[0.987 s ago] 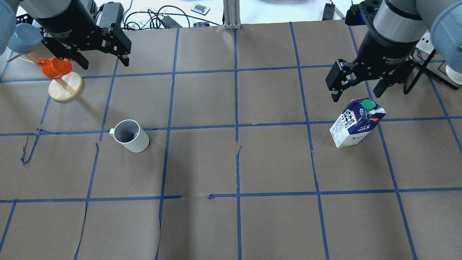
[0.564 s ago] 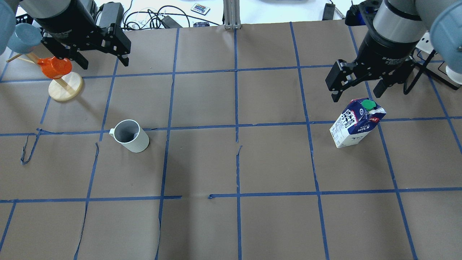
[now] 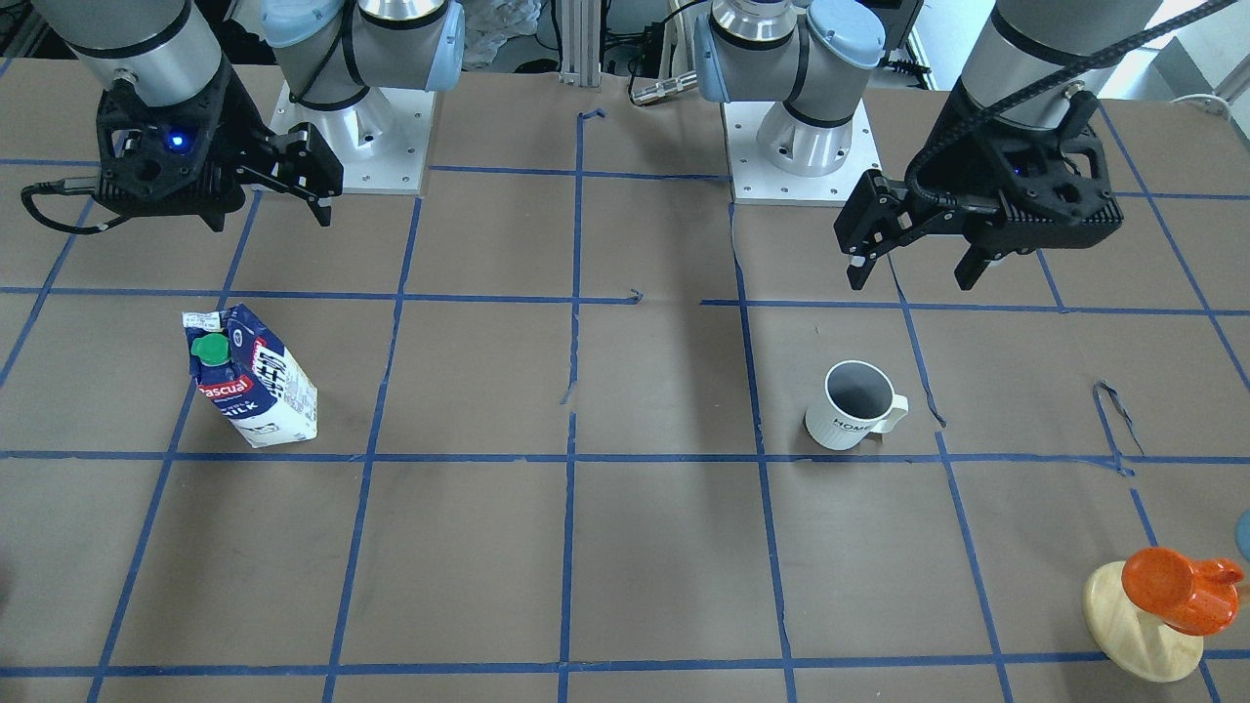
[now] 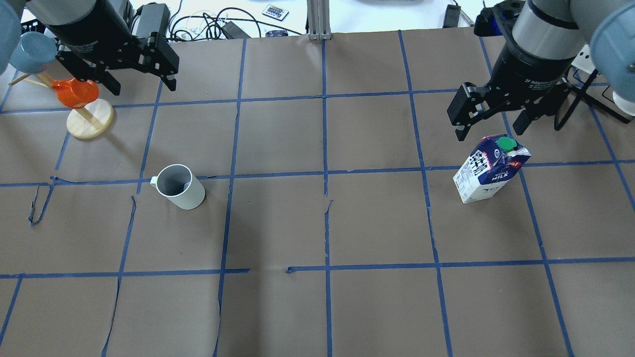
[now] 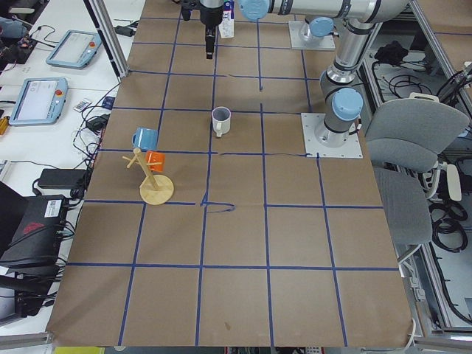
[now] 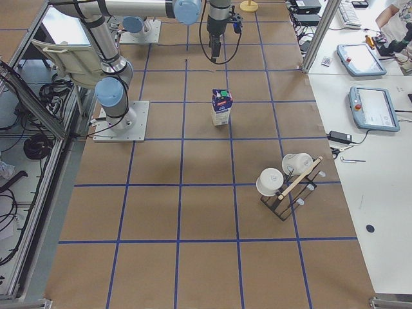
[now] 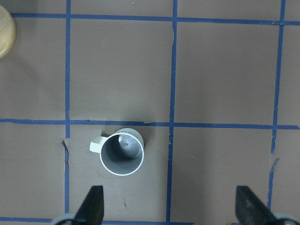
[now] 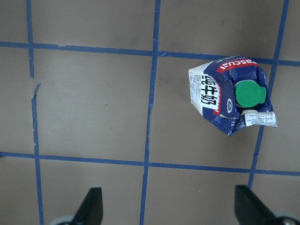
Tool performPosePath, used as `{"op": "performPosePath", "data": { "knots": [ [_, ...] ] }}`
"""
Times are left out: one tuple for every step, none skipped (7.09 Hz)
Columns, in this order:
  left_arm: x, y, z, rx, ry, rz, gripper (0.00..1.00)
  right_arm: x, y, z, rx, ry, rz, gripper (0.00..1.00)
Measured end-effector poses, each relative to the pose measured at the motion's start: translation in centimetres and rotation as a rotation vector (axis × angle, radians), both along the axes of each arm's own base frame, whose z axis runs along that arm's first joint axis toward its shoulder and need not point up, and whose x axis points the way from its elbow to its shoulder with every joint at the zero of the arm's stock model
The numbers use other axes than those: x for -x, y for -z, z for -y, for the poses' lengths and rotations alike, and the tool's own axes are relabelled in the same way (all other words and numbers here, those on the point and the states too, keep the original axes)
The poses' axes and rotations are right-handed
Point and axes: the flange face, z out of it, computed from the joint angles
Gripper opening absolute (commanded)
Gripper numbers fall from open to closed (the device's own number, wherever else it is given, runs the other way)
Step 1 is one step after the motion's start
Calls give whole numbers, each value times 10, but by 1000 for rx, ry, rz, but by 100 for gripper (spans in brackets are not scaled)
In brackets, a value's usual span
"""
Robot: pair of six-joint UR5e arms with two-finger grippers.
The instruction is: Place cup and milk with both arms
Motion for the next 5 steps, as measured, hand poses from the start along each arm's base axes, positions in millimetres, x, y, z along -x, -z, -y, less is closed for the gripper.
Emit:
{"op": "performPosePath", "data": {
  "knots": [
    [0, 0, 0, 0, 0, 0, 100, 1, 0, 1, 2, 1, -2, 100],
    [0, 0, 0, 0, 0, 0, 100, 2, -2, 2, 14, -1, -15, 100],
    [0, 0, 0, 0, 0, 0, 100, 4, -3, 4, 32, -3, -31, 100],
    [0, 0, 0, 0, 0, 0, 100, 5, -4, 5, 41, -1, -39, 100],
    [0, 0, 0, 0, 0, 0, 100, 5, -4, 5, 44, 2, -42, 100]
  ]
}}
